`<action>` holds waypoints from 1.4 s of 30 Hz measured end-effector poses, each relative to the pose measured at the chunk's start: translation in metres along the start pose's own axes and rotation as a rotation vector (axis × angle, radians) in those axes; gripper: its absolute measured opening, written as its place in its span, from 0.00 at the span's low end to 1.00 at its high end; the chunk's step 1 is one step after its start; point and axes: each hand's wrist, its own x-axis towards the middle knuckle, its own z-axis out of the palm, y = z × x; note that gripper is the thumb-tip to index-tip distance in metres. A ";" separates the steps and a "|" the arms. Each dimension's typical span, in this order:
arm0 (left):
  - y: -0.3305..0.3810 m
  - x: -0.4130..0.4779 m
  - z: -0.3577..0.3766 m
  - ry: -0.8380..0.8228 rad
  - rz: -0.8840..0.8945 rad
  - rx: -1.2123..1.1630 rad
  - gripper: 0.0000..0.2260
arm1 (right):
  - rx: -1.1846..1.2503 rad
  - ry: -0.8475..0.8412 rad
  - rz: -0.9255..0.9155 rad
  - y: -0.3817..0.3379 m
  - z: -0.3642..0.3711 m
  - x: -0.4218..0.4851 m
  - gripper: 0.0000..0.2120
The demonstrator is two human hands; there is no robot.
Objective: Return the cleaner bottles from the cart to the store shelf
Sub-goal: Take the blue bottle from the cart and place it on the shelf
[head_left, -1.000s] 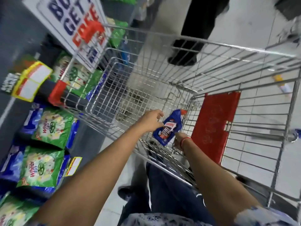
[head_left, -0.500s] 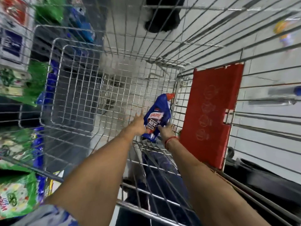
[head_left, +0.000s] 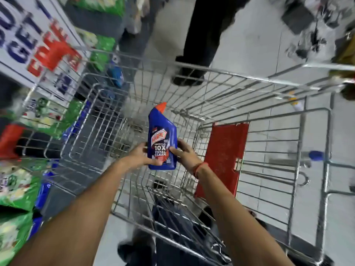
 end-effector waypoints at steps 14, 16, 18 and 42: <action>0.049 -0.213 -0.115 0.618 0.629 -0.288 0.35 | -0.357 -0.452 -0.544 -0.149 0.182 -0.087 0.21; 0.039 -0.248 -0.133 0.660 0.695 -0.357 0.39 | -0.421 -0.547 -0.599 -0.158 0.219 -0.097 0.22; 0.030 -0.273 -0.149 0.715 0.745 -0.426 0.41 | -0.482 -0.650 -0.649 -0.166 0.252 -0.108 0.23; -0.082 -0.338 -0.256 1.321 0.685 -0.487 0.24 | -0.993 -0.904 -0.857 -0.144 0.471 -0.113 0.21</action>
